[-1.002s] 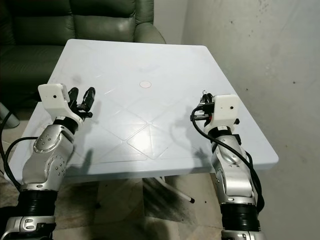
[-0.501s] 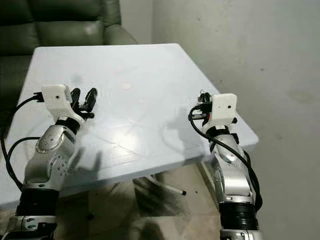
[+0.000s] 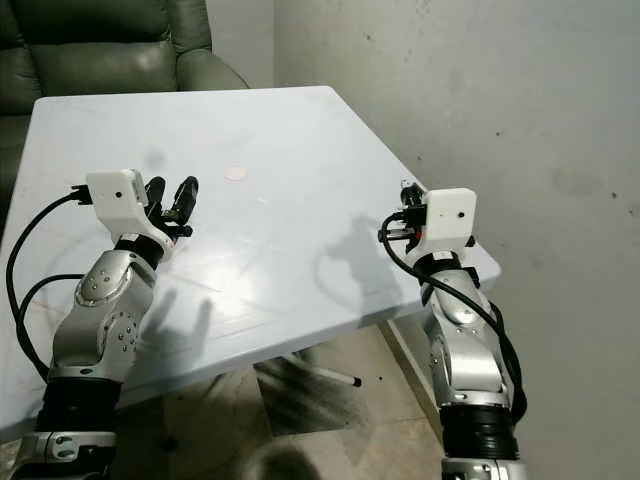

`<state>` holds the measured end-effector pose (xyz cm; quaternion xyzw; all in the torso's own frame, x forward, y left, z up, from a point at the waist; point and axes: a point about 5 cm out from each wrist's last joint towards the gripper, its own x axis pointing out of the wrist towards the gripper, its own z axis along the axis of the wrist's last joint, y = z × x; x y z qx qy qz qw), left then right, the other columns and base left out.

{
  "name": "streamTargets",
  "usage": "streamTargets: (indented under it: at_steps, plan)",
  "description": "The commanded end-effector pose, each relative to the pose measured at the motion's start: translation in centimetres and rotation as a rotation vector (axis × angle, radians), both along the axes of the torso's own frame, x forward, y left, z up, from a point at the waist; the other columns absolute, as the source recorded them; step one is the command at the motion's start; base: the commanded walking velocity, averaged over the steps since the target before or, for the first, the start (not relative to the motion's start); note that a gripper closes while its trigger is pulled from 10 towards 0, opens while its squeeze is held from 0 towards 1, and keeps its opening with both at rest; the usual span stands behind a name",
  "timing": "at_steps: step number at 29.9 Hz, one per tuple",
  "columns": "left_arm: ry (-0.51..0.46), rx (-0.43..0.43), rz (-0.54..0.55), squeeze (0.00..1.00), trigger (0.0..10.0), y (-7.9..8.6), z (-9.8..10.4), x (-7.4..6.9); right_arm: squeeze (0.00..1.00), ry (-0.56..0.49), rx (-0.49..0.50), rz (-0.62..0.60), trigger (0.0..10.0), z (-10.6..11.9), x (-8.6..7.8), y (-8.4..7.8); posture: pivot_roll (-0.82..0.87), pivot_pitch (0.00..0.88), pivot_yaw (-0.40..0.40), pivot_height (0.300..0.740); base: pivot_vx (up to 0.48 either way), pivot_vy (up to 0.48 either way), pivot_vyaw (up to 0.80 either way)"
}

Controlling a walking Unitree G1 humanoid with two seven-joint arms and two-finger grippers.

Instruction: Hang keys on a hook

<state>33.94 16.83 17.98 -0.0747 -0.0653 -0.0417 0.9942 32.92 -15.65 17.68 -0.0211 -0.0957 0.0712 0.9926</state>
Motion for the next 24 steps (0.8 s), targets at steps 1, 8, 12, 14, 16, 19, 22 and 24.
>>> streamTargets:
  at_steps: [1, 8, 12, 14, 16, 19, 22, 24]
  plan:
    - [-0.005, 0.004, -0.011, 0.00, 10.0, -0.45, 0.23, 0.05, 0.00, 0.000, -0.009, -0.027, 10.0, 0.21, -0.03, -0.82, 0.02, 0.018, -0.069, 0.740, 0.000, 0.368, 0.00]
    - [-0.003, 0.007, -0.004, 0.00, 10.0, -0.57, 0.16, 0.04, 0.00, 0.001, -0.018, -0.028, 10.0, 0.12, -0.04, -0.97, 0.01, 0.009, -0.070, 0.740, 0.000, 0.000, -0.77]
    - [-0.014, -0.015, -0.007, 0.00, 10.0, -0.71, 0.33, 0.02, 0.00, 0.003, -0.021, -0.030, 10.0, 0.09, -0.07, -1.03, 0.01, 0.008, -0.071, 0.740, 0.000, 0.000, -0.77]
    - [-0.018, -0.027, -0.013, 0.00, 10.0, -0.80, 0.43, 0.01, 0.00, 0.004, -0.022, -0.030, 10.0, 0.09, -0.06, -1.04, 0.01, 0.007, -0.071, 0.740, 0.000, 0.000, -0.77]
    - [-0.023, -0.040, -0.024, 0.00, 10.0, -0.93, 0.56, -0.02, 0.00, 0.004, -0.023, -0.031, 10.0, 0.14, -0.05, -1.08, 0.01, 0.009, -0.072, 0.740, 0.000, 0.000, -0.77]
    - [-0.010, -0.004, -0.006, 0.00, 10.0, -0.84, 0.36, -0.04, 0.00, 0.004, -0.024, -0.029, 10.0, 0.16, -0.08, -1.09, 0.01, 0.010, -0.073, 0.740, 0.000, 0.000, -0.77]
    - [-0.009, -0.001, -0.010, 0.00, 10.0, -0.87, 0.35, -0.05, 0.00, 0.005, -0.025, -0.029, 10.0, 0.19, -0.09, -1.11, 0.01, 0.013, -0.074, 0.740, 0.000, 0.000, -0.77]
    - [0.003, 0.005, -0.007, 0.00, 10.0, -0.79, 0.20, -0.02, 0.00, 0.006, -0.026, -0.030, 10.0, 0.17, -0.08, -1.09, 0.01, 0.013, -0.074, 0.740, 0.000, 0.000, -0.77]
